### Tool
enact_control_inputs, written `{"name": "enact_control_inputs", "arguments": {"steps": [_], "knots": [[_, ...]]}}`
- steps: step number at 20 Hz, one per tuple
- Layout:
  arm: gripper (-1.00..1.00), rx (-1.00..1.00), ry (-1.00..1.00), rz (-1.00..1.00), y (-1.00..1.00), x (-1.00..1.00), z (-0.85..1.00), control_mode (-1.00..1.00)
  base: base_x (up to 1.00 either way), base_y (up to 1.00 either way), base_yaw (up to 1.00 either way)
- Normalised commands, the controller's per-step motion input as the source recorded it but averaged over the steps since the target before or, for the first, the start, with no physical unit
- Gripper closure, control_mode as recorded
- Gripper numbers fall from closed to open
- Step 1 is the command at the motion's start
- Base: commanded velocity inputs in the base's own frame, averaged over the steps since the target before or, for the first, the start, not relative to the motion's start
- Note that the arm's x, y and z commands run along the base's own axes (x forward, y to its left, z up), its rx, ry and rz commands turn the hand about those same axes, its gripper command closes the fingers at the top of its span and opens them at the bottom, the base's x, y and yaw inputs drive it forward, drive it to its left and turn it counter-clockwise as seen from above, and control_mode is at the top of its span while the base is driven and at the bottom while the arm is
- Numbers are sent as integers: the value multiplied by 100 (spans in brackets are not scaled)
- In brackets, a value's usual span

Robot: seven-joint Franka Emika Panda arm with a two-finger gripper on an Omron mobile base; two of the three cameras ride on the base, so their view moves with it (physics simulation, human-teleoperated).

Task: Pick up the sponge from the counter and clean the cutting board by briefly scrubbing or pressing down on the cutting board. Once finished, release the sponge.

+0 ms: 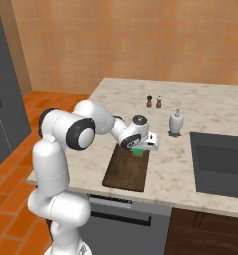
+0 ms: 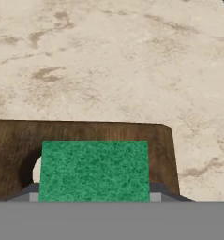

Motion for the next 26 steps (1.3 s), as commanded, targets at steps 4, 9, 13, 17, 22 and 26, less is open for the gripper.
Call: {"name": "enact_control_inputs", "arguments": {"steps": [4, 9, 13, 17, 22, 26], "knots": [[100, 0, -10, 0, -3, 0, -2, -100, 0, 0, 0], [100, 0, -2, 0, -24, -1, 0, -100, 0, 0, 0], [100, 0, 1, 0, -27, -3, 0, -100, 0, 0, 0], [100, 0, 0, 0, -20, -26, 0, -100, 0, 0, 0], [100, 0, 0, -1, -11, -39, -3, -100, 0, 0, 0], [100, 0, 0, -3, -6, -46, -8, -100, 0, 0, 0]]}}
